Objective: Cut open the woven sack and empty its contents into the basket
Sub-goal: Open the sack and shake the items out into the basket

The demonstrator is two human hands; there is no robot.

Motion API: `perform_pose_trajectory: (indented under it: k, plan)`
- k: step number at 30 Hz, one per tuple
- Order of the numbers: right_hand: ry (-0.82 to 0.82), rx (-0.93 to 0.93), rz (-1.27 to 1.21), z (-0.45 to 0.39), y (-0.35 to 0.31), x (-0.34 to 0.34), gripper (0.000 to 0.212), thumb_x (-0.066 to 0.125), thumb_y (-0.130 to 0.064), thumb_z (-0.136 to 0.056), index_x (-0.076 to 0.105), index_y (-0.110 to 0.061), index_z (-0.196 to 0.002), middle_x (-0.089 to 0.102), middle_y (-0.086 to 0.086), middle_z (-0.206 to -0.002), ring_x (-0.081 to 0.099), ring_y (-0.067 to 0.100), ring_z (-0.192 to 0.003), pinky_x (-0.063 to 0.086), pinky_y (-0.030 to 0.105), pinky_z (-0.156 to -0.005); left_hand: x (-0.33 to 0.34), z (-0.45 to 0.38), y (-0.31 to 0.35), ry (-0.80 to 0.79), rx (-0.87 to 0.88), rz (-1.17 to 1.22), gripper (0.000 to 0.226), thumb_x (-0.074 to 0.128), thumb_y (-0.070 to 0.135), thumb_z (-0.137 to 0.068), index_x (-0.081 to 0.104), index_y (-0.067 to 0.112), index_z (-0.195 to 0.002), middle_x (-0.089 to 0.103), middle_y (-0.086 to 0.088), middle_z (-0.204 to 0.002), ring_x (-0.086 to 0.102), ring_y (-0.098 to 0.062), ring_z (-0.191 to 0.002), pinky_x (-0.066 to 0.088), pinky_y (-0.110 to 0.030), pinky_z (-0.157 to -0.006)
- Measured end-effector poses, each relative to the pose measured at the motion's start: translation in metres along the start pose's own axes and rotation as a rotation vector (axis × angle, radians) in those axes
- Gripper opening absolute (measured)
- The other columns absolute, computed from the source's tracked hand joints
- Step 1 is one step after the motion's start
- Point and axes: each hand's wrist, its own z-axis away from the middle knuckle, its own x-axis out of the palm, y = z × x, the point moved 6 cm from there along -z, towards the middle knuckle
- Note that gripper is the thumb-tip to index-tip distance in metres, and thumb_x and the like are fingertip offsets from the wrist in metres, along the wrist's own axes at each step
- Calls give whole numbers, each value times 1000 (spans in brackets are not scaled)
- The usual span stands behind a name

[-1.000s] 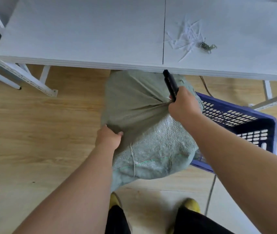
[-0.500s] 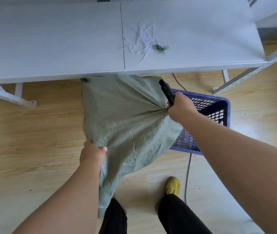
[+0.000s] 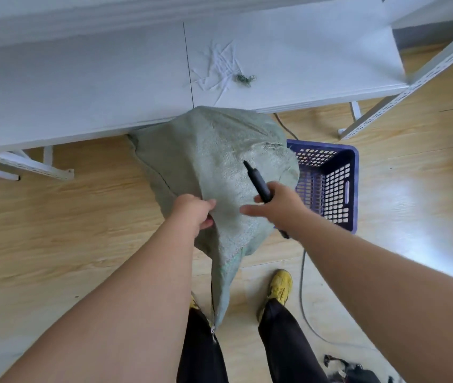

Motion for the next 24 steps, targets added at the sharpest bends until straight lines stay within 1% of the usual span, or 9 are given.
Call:
perform_pose_trajectory:
  k: [3, 6, 9, 11, 15, 17, 19, 21, 24]
  plan:
    - [54, -43, -50, 29, -3, 3, 59, 89, -37, -65, 54, -12, -105, 56, -4, -89, 54, 16, -78, 40, 26, -60, 33, 35, 19, -147, -56, 230, 9, 63, 7, -93, 57, 7, -87, 63, -8, -85, 62, -16, -72, 52, -27, -71]
    - [208, -35, -53, 46, 4, -15, 40, 80, -27, -75, 53, -18, -103, 56, -5, -86, 57, 18, -84, 41, 30, -65, 68, 74, 50, -279, -38, 349, 14, 56, 7, -98, 58, 8, -84, 61, -5, -79, 60, -13, -70, 51, -25, -78]
    - [438, -11, -119, 61, 7, -63, 11, 63, -16, -86, 58, -21, -94, 60, 1, -80, 61, 29, -86, 48, 34, -70, 92, 111, 83, -389, 44, 317, 9, 59, 11, -96, 60, 10, -87, 65, -3, -82, 63, -11, -71, 59, -21, -60]
    - [537, -26, -216, 70, 2, -103, 18, 57, -9, -87, 62, -23, -96, 60, -4, -79, 58, 23, -80, 43, 29, -67, 97, 129, 101, -398, 139, 270, 3, 60, 14, -96, 60, 10, -96, 68, -2, -84, 66, -10, -72, 58, -20, -58]
    - [610, -79, -285, 89, -10, -166, 26, 52, -2, -88, 64, -25, -92, 56, -13, -74, 50, 3, -64, 33, 17, -49, 96, 145, 122, -225, 426, 9, 10, 58, 20, -98, 63, 14, -104, 71, -2, -89, 70, -13, -76, 57, -27, -73]
    - [599, -89, -290, 98, -13, -184, 24, 52, -2, -88, 63, -23, -92, 56, -12, -73, 48, 1, -63, 32, 16, -48, 90, 148, 127, -13, 617, -349, 12, 59, 23, -95, 65, 20, -106, 70, 0, -102, 68, -17, -91, 53, -30, -81]
    - [595, -99, -282, 105, -16, -202, 24, 51, -4, -87, 63, -25, -91, 58, -11, -74, 50, 2, -64, 35, 19, -49, 88, 148, 121, 125, 669, -714, 32, 64, 25, -91, 59, 24, -123, 62, 2, -121, 60, -21, -111, 49, -34, -92]
    - [582, -108, -264, 108, -18, -222, 25, 52, -6, -86, 65, -27, -90, 61, -9, -78, 53, 6, -67, 39, 23, -52, 89, 144, 110, 138, 658, -856, 48, 68, 25, -88, 53, 25, -134, 51, 0, -136, 54, -24, -122, 48, -41, -98]
    - [549, -105, -262, 105, -18, -240, 26, 53, -4, -86, 66, -26, -91, 60, -8, -79, 57, 14, -74, 46, 26, -60, 103, 137, 95, 75, 652, -917, 59, 70, 26, -86, 48, 23, -140, 45, -4, -142, 48, -26, -128, 47, -45, -101]
